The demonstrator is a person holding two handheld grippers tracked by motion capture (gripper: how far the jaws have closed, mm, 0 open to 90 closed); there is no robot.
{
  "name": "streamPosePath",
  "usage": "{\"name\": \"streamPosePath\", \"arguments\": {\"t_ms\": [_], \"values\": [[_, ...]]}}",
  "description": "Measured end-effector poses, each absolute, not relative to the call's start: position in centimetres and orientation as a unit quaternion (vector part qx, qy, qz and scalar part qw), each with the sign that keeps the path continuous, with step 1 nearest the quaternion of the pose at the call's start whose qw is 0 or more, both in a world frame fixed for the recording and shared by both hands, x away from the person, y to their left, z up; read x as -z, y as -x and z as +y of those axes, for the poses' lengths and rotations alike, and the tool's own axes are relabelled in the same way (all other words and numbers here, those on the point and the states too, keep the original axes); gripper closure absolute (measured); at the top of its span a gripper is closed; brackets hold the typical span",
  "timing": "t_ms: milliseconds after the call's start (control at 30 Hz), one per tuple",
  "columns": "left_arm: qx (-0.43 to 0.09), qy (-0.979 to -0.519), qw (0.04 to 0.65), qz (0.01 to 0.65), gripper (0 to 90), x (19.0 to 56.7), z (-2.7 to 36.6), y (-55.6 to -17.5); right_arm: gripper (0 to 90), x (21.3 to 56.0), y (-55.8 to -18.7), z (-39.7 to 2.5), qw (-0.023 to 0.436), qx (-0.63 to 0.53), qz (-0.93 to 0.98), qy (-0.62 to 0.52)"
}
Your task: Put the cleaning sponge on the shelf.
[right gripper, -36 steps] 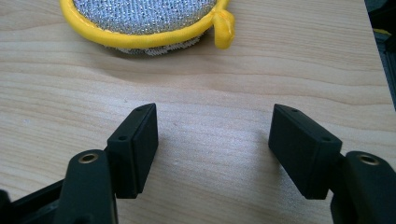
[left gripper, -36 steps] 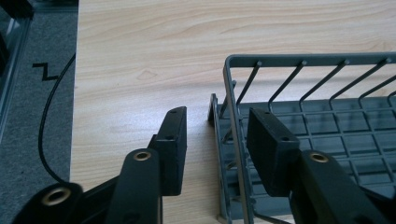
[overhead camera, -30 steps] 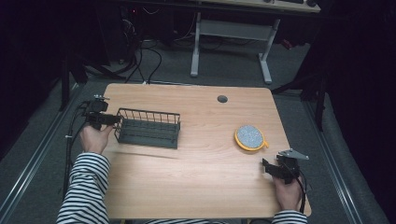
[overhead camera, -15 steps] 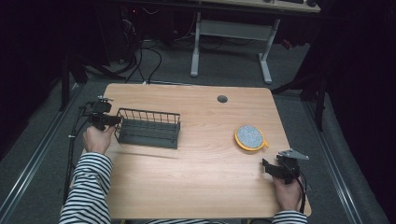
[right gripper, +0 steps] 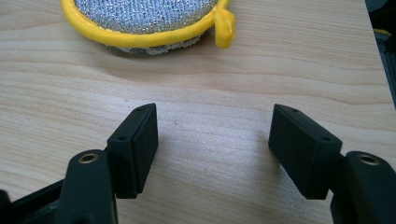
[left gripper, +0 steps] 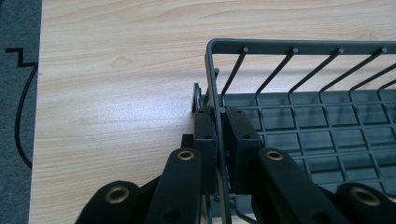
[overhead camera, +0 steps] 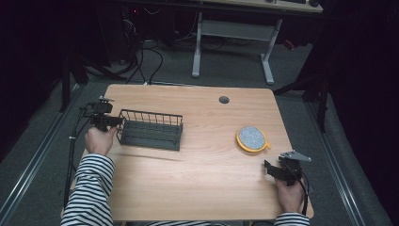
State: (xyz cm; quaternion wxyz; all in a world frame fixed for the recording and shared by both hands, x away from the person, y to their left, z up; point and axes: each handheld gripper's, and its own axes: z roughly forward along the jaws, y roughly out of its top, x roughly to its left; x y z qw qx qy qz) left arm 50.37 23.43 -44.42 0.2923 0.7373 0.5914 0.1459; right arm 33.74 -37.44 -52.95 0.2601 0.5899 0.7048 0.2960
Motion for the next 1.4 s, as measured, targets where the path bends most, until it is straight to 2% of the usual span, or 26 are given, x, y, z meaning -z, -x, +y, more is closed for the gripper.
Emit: {"name": "streamPosePath", "arguments": {"t_ms": [833,1400], "values": [[-0.123,-0.745,0.308,0.579,85.5,44.4,20.1,-49.6,32.5,53.0,-33.7,-37.4,0.259,-0.297,0.706,-0.588],[-0.100,-0.755,0.327,0.559,85.4,44.5,16.1,-49.2,32.3,53.0,-33.7,-37.4,0.259,-0.297,0.707,-0.587]]}}
